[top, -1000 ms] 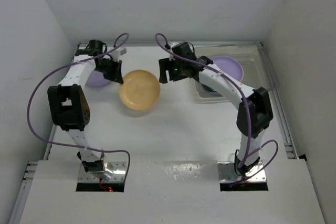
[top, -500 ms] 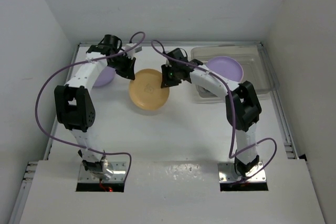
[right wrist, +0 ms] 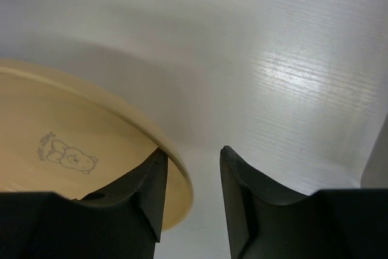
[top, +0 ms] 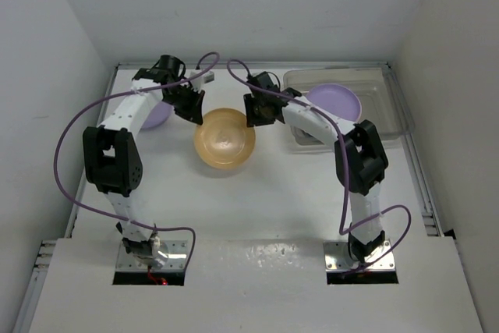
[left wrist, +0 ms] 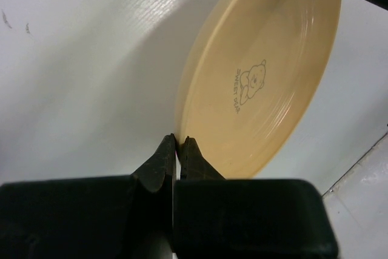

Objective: Place the plates into the plastic bin on the countertop

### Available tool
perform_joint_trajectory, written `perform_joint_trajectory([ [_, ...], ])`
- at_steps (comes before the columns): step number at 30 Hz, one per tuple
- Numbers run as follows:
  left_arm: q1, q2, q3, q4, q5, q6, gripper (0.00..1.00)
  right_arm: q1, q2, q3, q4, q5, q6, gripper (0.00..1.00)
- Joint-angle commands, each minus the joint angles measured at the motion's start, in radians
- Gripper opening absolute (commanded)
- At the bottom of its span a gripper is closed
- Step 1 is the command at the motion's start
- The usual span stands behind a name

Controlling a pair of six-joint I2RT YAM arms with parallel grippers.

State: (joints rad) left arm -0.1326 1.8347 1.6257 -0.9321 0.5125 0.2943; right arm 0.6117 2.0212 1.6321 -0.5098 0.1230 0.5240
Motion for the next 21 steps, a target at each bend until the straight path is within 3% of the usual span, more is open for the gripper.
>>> perform_joint_trajectory([
  [1, -0.007, -0.049, -0.004, -0.013, 0.049, -0.001, 0.0, -0.003, -0.001, -0.015, 0.083, -0.032, 0.005, 0.39],
  [2, -0.007, -0.049, -0.004, -0.013, 0.058, -0.001, 0.0, -0.001, 0.002, -0.015, 0.085, -0.042, 0.007, 0.39],
  [4, -0.007, -0.049, -0.004, -0.013, 0.058, -0.001, 0.0, 0.002, 0.002, -0.034, 0.109, -0.065, 0.019, 0.26],
  [7, -0.007, -0.049, -0.004, -0.013, 0.058, -0.001, 0.0, -0.003, -0.007, -0.055, 0.122, -0.072, 0.037, 0.0],
  [11, 0.004, -0.049, -0.004, -0.013, 0.058, -0.001, 0.0, -0.027, -0.039, -0.097, 0.152, -0.107, 0.06, 0.0],
  [14, 0.037, -0.049, 0.006, -0.013, 0.047, -0.01, 0.31, -0.061, -0.093, -0.121, 0.172, -0.118, 0.074, 0.0],
  [15, 0.047, -0.049, 0.023, -0.013, 0.047, -0.011, 0.55, -0.067, -0.105, -0.117, 0.166, -0.118, 0.079, 0.0],
  [16, 0.068, -0.039, 0.034, -0.022, 0.047, -0.011, 0.7, -0.073, -0.124, -0.115, 0.165, -0.118, 0.08, 0.0],
  [17, 0.077, -0.038, 0.048, -0.034, 0.038, -0.011, 0.92, -0.098, -0.133, -0.11, 0.16, -0.153, 0.085, 0.0],
  [18, 0.086, -0.028, 0.063, -0.034, 0.038, -0.011, 1.0, -0.105, -0.142, -0.11, 0.159, -0.16, 0.103, 0.0],
  [21, 0.129, -0.018, 0.111, -0.048, 0.008, -0.02, 1.0, -0.162, -0.197, -0.112, 0.165, -0.184, 0.149, 0.0],
])
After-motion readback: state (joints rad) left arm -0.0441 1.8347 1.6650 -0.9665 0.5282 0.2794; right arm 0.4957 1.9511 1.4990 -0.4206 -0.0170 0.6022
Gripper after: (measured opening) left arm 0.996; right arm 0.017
